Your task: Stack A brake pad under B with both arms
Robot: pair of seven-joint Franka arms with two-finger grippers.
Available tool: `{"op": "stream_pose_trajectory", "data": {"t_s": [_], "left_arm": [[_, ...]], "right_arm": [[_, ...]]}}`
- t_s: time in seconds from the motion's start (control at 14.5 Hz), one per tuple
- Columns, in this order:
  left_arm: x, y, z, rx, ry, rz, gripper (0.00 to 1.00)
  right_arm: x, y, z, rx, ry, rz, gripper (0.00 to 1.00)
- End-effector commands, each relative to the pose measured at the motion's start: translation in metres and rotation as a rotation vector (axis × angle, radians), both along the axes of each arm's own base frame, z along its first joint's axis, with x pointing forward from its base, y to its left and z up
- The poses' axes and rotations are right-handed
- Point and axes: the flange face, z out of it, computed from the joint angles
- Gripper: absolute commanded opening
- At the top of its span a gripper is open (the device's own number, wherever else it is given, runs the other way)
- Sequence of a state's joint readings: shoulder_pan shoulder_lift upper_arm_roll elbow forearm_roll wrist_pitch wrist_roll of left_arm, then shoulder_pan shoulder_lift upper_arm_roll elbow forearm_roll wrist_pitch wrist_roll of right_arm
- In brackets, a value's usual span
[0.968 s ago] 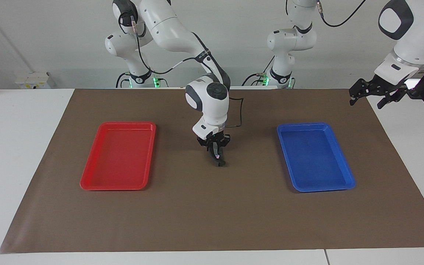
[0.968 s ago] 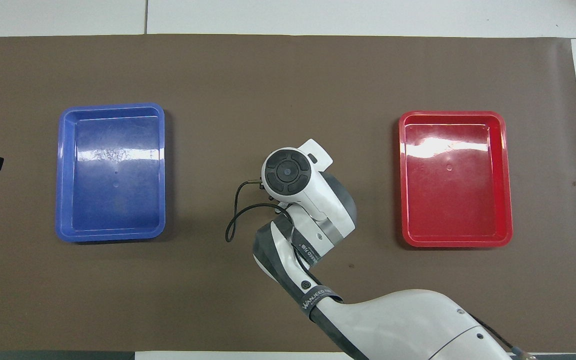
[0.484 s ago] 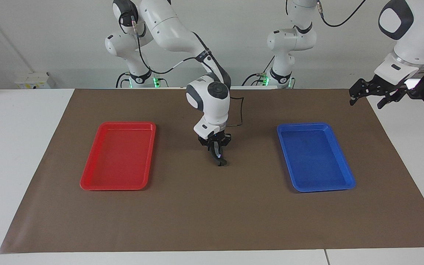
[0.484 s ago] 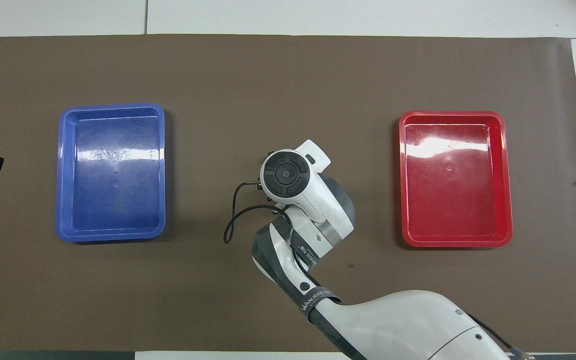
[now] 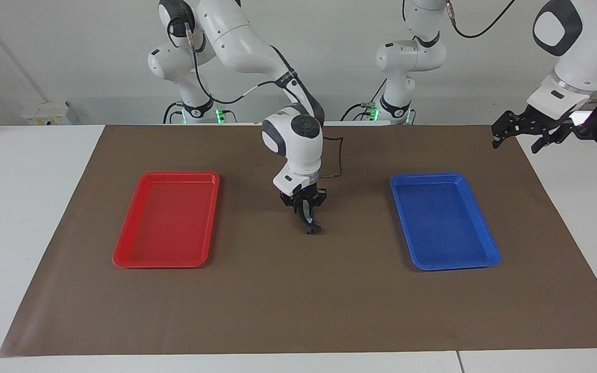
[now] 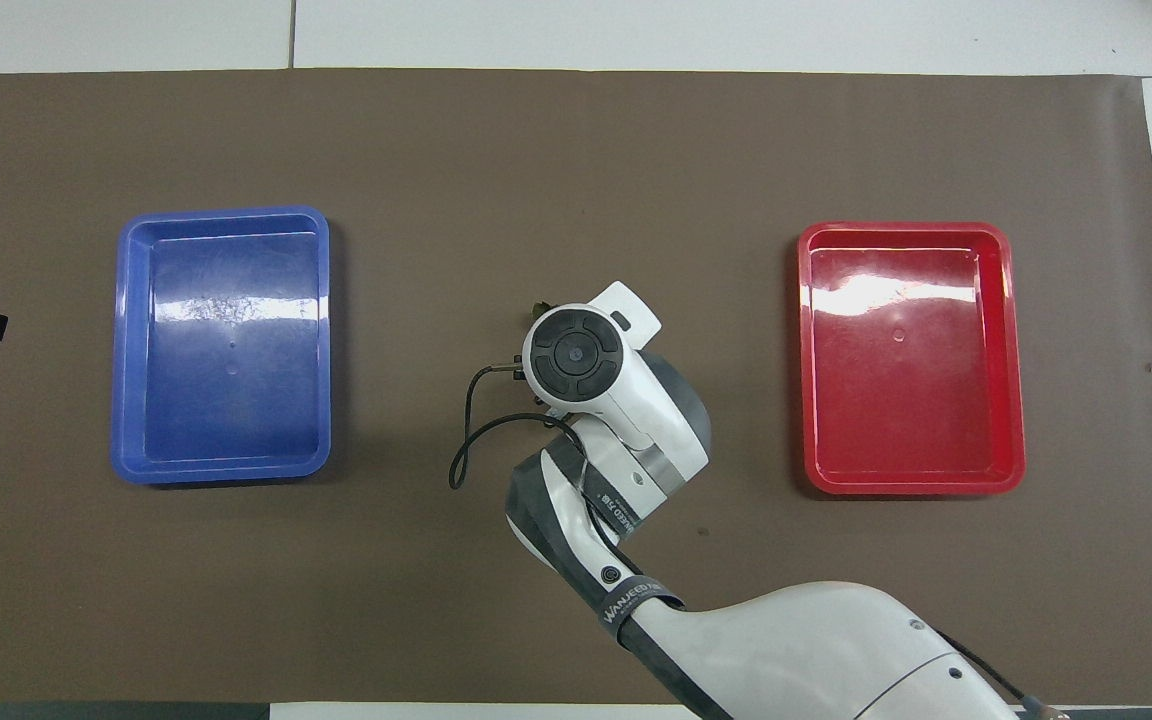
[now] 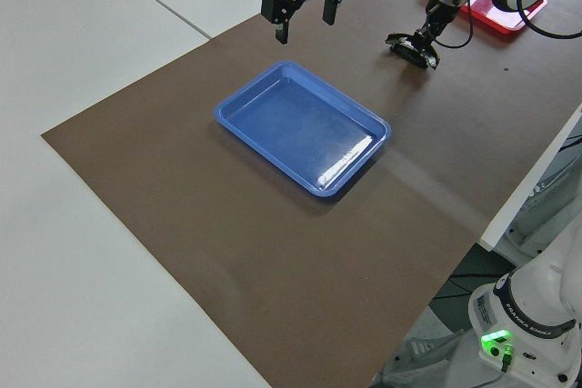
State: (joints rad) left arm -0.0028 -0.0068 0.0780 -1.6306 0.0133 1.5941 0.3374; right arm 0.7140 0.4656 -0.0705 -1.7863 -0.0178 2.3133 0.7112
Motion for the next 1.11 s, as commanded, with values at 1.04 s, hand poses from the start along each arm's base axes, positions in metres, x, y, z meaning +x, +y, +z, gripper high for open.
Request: {"op": "stream_pose_trajectory", "data": {"t_s": [1.04], "left_arm": [[-0.004,-0.01,0.006,0.019,-0.004,0.159,1.0]], "right_arm": [[0.007,-0.012,0.002,0.013,-0.005,-0.026,0.02]]}}
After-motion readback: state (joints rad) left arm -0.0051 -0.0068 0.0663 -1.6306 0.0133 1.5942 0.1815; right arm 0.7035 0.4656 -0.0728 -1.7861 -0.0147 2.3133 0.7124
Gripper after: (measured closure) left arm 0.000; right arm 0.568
